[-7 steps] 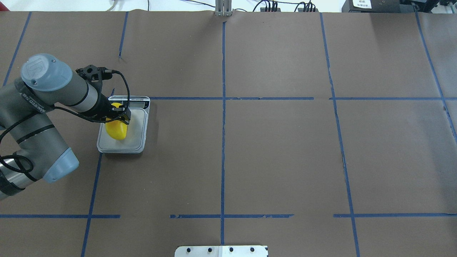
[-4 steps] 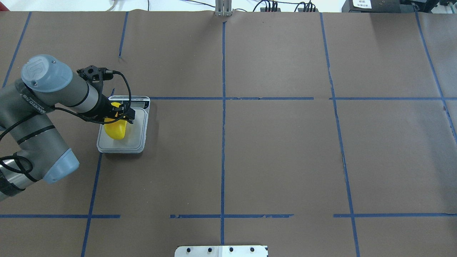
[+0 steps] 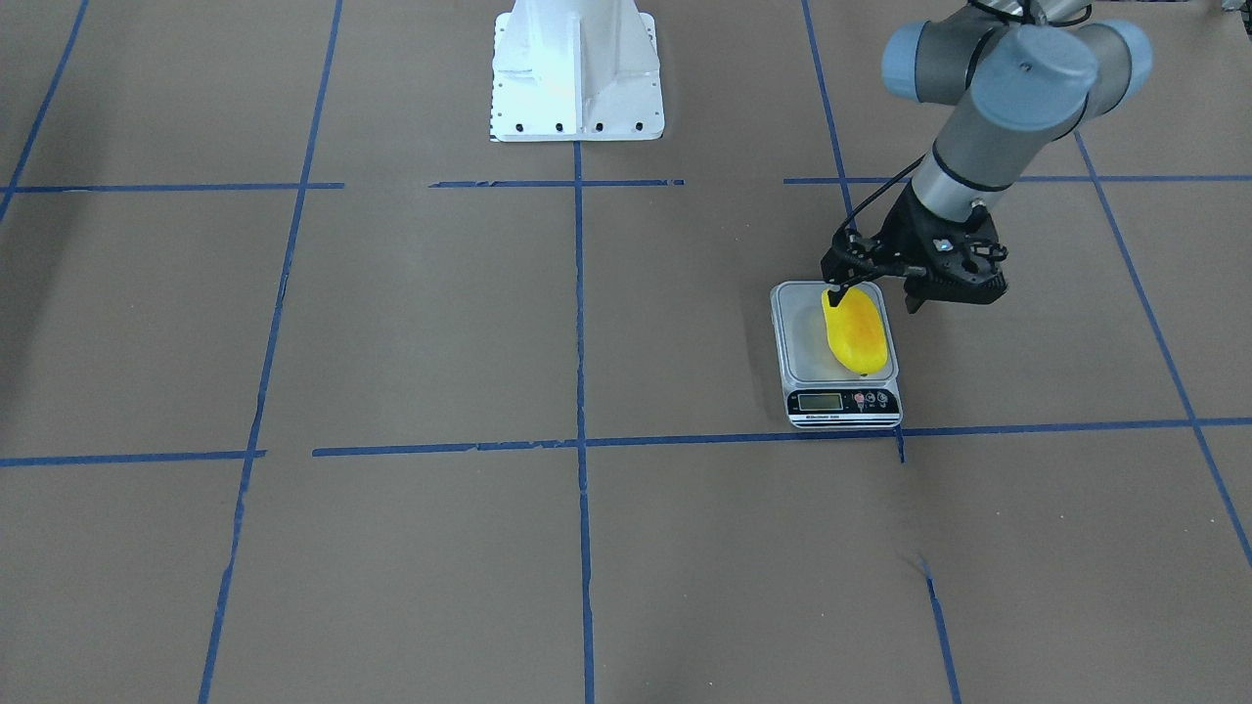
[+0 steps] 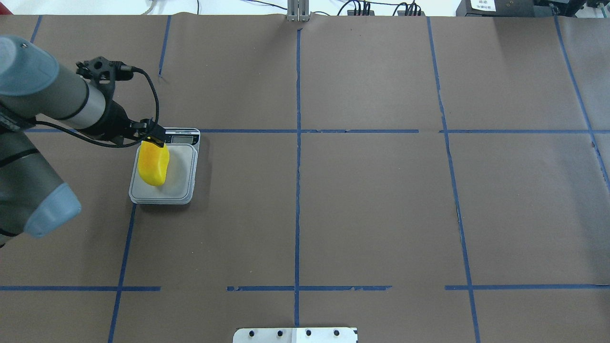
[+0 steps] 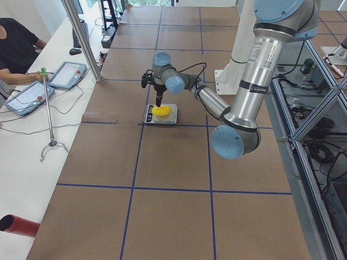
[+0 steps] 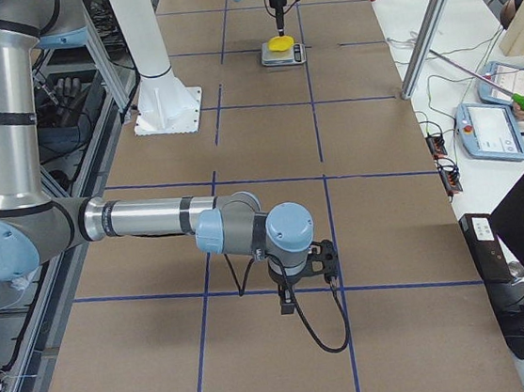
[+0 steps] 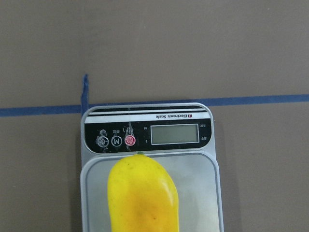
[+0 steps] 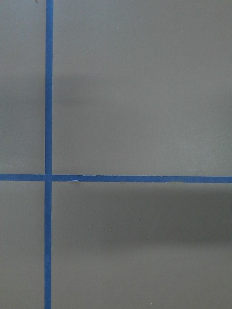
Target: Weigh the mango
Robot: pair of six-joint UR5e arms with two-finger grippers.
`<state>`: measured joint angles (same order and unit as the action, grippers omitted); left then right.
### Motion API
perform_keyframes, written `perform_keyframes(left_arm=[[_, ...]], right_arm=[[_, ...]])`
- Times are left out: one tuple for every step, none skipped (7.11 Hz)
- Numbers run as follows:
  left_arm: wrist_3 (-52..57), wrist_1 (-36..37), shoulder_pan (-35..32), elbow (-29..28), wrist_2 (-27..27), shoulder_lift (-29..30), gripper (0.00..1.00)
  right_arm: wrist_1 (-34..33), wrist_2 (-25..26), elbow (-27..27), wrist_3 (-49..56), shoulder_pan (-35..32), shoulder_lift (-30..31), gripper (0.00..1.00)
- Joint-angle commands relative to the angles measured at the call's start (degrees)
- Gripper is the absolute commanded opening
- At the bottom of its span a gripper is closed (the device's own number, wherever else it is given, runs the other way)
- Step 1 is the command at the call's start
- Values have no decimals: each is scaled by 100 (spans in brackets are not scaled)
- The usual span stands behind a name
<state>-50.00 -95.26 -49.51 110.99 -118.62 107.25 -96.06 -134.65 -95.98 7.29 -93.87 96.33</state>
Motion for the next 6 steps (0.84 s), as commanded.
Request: perform_keyframes(left_arm=[[1459, 1348, -1167, 766, -55, 129, 100], [2720, 1430, -1714, 749, -456, -1, 100], [3907, 1405, -2302, 662, -921, -428, 100], [4745, 1413, -2674, 452, -961, -624, 100], [5415, 1344, -3130, -202, -1100, -696, 100], [5622, 1395, -3552, -748, -1641, -801, 100]], right_arm=[[0, 0, 0, 0, 0, 0, 100], [0, 0, 0, 0, 0, 0, 100], [0, 0, 0, 0, 0, 0, 100], [0, 0, 0, 0, 0, 0, 100], [0, 0, 9, 0, 0, 0, 100], [0, 0, 9, 0, 0, 0, 100]])
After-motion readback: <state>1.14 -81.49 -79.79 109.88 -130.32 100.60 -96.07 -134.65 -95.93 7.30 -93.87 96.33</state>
